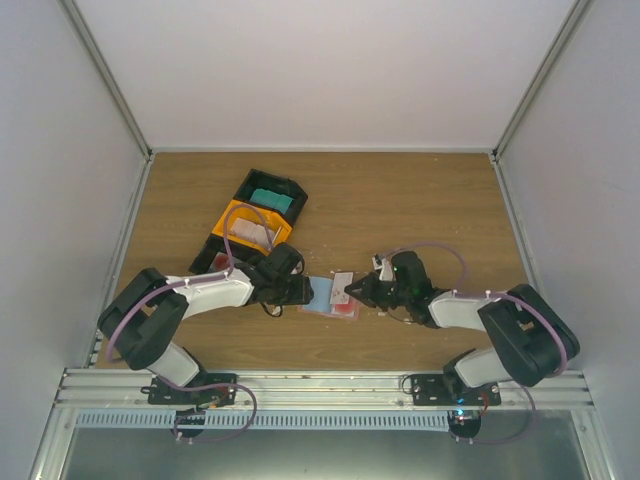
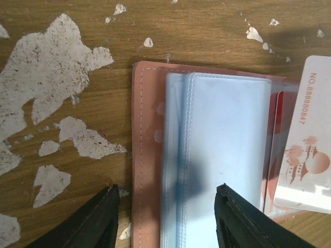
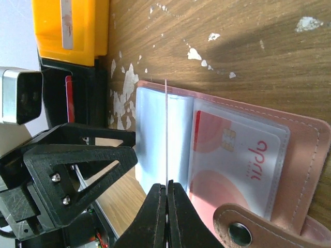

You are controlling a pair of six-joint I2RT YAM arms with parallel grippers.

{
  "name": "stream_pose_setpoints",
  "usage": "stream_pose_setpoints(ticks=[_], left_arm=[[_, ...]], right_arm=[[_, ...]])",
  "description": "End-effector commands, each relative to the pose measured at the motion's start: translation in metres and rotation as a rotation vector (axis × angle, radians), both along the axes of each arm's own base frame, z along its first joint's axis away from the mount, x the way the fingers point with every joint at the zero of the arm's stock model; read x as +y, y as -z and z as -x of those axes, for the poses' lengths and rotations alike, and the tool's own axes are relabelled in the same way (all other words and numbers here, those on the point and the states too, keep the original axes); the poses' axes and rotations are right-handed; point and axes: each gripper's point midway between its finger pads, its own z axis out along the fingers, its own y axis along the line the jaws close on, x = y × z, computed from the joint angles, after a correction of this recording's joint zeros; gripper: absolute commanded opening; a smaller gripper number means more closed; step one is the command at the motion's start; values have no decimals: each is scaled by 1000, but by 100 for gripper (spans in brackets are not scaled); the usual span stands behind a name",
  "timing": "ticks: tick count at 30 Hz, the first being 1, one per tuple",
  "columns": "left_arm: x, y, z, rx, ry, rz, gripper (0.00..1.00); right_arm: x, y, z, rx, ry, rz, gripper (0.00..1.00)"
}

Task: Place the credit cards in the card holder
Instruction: Insert the credit card into the card holder.

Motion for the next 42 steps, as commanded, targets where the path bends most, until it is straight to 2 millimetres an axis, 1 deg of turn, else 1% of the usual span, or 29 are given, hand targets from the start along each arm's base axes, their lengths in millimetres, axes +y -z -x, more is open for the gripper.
stream_pose_setpoints(ticks=[1,7,13,19,29,33,42], left_arm=[[9,15,13,64,5,-50,53],[7,19,18,83,18,-47,44],[7,22,20,92,18,-54,40],[10,24,18,90,0,-69,38],[7,24,19,95,10,-58,35],[6,24,19,99,16,-53,35],[3,22,17,91,8,-43,33]], right_arm=[[-4,8,0,37,22,10,1],[2,13,1,73,8,-27,1],[9,14,2,94,-12,-72,1],[11,13,3,102,-17,-89,0],[8,28,9,139,-15,-73,0],[8,30,10,147,-20,-76,1],[3,38,22,190,-1,-64,0]])
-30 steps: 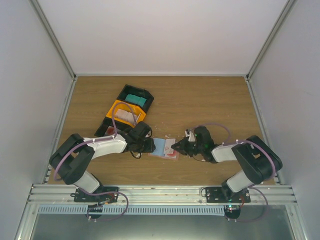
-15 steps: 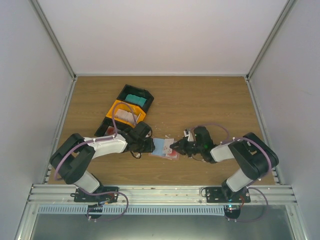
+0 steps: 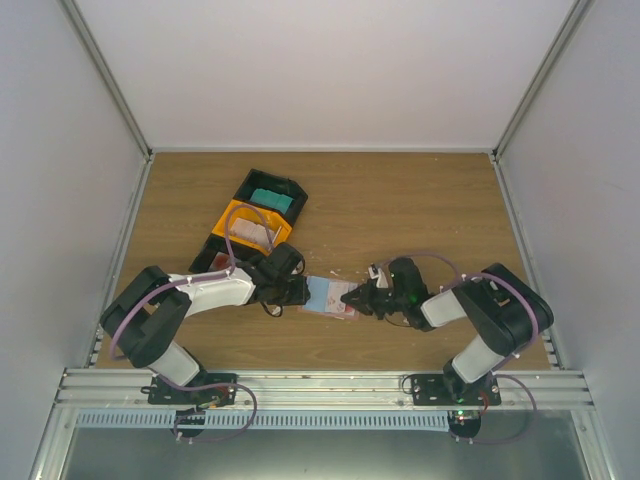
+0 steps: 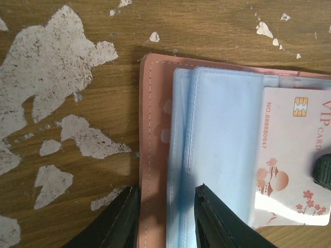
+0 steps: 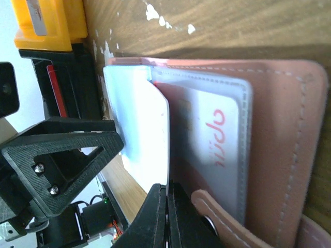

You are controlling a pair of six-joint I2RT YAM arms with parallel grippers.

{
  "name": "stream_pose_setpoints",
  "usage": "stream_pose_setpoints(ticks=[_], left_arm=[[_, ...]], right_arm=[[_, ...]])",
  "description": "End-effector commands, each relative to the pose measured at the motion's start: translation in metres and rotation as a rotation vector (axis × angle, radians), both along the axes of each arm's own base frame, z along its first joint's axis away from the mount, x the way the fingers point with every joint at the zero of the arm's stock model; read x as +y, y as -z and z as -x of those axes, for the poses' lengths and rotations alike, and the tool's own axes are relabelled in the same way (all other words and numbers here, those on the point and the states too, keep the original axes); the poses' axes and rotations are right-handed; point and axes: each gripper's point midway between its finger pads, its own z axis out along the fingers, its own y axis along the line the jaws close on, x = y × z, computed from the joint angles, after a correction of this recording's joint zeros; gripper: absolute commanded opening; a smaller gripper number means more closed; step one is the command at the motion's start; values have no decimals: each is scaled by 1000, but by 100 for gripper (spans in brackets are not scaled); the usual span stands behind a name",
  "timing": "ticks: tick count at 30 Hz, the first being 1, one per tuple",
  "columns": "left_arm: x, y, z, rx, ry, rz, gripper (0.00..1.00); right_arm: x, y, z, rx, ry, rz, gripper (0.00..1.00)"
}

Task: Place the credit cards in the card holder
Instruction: Insert the credit card into the card holder.

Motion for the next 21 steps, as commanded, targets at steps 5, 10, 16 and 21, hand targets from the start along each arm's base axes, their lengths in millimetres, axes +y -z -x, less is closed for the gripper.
stream_pose_setpoints(ticks=[5,10,16,21], left_arm=[[2,14,14,67,16,-26,33],[0,13,15,69,24,-17,33],[-1,17,19,80,43,-23,32],[-4,18,22,84,52,-20,31]], right_arm=[[-1,14,14,57,-18,3,0],[7,13,9,50,-36,-19,1],[13,9,3,19,-38,-31,0],[18,6,1,10,-36,-56,0]])
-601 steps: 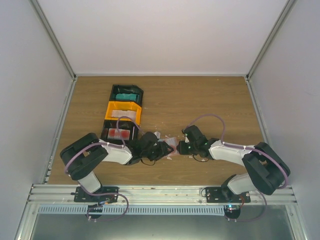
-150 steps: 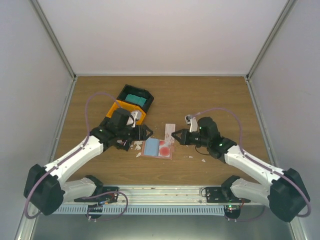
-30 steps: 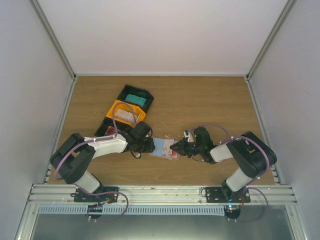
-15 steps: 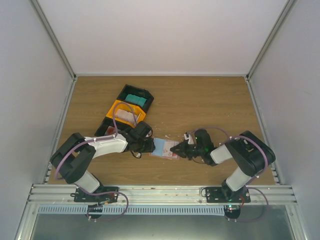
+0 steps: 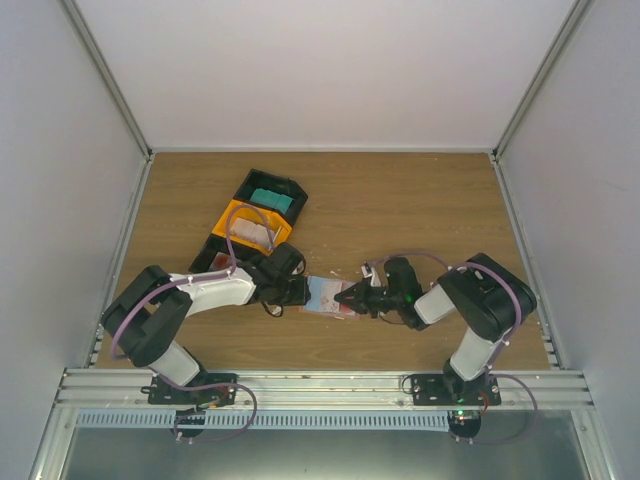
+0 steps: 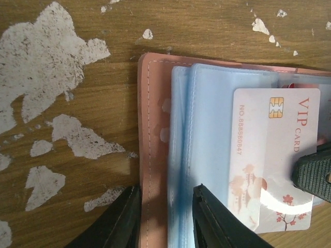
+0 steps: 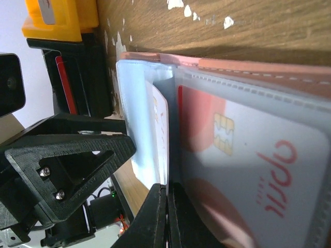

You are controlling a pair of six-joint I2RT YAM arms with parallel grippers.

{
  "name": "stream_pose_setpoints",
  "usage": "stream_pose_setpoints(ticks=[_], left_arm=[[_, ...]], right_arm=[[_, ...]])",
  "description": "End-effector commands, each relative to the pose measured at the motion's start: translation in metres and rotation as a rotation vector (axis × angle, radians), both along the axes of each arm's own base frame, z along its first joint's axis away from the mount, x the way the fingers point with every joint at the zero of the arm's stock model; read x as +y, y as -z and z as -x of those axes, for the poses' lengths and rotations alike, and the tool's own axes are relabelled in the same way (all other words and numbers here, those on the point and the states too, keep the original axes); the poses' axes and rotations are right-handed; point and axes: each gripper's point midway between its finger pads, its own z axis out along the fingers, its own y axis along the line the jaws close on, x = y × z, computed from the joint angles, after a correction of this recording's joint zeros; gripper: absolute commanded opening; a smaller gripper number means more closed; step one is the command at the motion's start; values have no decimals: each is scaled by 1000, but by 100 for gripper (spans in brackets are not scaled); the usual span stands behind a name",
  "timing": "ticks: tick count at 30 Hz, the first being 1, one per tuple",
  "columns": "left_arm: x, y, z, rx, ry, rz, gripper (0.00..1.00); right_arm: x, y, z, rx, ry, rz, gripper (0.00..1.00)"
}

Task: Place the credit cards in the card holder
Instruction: Insert the credit card into the card holder.

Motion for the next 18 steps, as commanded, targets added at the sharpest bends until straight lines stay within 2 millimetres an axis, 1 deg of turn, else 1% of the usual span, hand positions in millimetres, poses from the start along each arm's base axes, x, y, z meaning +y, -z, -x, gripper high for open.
stream_pose_setpoints(ticks=[1,4,11,18], left_arm=[[-2,18,21,78,47,-23,31],[-4,18,23,79,55,-23,30],[-3,20,26,82,58,-30,26],[-3,21,28,79,63,-23,23]], right_arm=[[5,-1,-1,-5,15,-27,0],[9,-6,-3,-26,19,-46,0],[14,4,1,-6,-4,-27,1],[20,7,1,-18,-30,-8,3]])
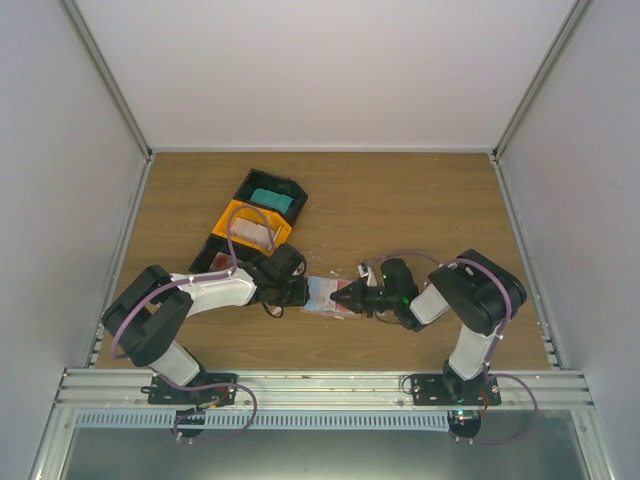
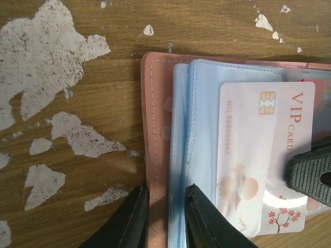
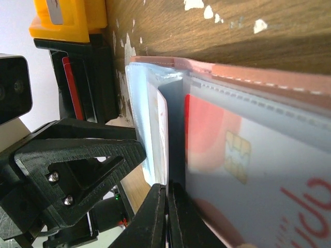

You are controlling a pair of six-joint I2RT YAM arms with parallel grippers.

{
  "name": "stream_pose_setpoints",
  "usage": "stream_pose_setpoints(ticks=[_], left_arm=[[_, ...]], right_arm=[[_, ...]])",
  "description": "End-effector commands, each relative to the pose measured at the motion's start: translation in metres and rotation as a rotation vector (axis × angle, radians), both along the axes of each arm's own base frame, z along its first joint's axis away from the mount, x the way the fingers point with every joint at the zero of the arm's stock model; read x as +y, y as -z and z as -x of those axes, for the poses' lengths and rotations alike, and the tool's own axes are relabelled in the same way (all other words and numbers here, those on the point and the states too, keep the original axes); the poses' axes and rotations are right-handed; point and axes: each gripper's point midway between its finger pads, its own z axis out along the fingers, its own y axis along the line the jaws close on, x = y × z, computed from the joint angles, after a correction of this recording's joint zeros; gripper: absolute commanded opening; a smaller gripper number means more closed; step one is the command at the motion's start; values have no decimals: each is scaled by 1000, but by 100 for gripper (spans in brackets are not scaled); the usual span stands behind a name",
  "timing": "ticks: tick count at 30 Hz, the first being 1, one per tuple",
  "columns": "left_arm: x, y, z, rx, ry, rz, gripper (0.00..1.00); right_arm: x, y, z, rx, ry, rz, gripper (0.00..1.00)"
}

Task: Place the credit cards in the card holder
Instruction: Insert the credit card into the card holder.

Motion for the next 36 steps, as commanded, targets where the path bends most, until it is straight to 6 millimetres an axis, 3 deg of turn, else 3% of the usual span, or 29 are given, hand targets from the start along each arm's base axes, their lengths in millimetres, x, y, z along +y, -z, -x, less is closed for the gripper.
stream_pose_setpoints(ticks=[1,10,13,16,20,28,33,36], left_arm=[[-2,20,26,77,58,-18,22],[-4,16,25,69,61,-3,21],[-7,14,26,69,70,12,21],[-13,10,26,69,90,34,22],[-18,4,25,55,108,59,22],[-24,3,26,39,138,94,22],[-23,4,28,36,148,99,23],[-24,4,28,34,153,100,23]], right_arm=[[9,8,3,-4,-34,34,4],[3,5,3,-21,-1,90,16],[-2,2,3,-37,15,131,26],[-7,-2,5,-32,28,147,45],[-16,-9,6,-38,45,192,57],[-33,-9,-3,-82,71,364,62],[-29,-1,1,-91,19,414,62],[-23,7,4,-92,-1,442,57]])
